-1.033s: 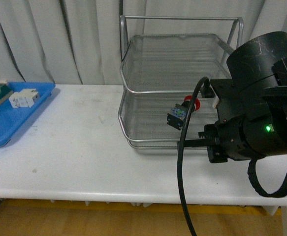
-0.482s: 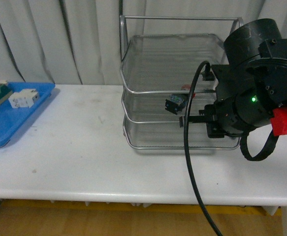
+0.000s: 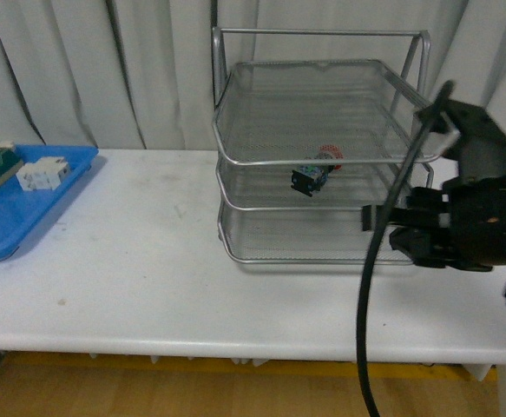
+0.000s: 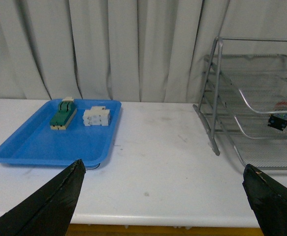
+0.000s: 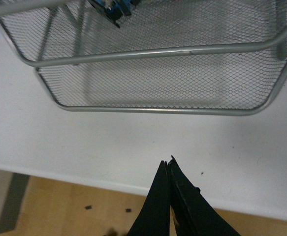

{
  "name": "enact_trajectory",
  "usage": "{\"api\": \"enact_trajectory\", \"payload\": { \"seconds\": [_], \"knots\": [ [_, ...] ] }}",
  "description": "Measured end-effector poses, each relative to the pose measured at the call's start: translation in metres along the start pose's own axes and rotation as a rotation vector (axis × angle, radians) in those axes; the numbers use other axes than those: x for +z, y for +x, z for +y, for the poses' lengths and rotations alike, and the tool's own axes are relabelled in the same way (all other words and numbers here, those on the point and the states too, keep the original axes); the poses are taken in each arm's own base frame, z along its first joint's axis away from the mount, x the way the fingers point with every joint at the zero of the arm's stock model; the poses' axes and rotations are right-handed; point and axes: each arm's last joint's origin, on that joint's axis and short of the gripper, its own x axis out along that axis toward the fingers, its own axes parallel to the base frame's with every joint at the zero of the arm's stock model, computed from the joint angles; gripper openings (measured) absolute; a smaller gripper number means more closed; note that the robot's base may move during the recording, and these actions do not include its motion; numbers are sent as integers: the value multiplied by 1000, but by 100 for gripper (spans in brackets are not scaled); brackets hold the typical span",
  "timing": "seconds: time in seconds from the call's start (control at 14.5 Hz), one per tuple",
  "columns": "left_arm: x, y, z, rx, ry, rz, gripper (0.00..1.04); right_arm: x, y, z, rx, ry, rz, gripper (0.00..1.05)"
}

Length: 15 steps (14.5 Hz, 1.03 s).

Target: Place button on rack with both arms

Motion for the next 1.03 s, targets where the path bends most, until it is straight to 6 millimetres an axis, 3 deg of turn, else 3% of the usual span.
{"api": "enact_trajectory", "payload": {
  "seconds": [0.07,0.14,0.34,0.62,0.76,1.03],
  "knots": [
    [0,0,0,0,0,0,98,-4,-78,-41,40,174,-168,2],
    [0,0,0,0,0,0,98,-4,-94,-51,31,206,-219,2],
    [0,0,0,0,0,0,98,-4,-109,-59,33,237,-266,2],
    [0,0,0,0,0,0,98,-6,-130,-73,-52,166,-521,2],
    [0,0,0,0,0,0,98,-40,-162,-91,-219,-59,-748,2],
    [0,0,0,0,0,0,98,-74,-168,-71,-239,-172,-743,2]
  ]
}}
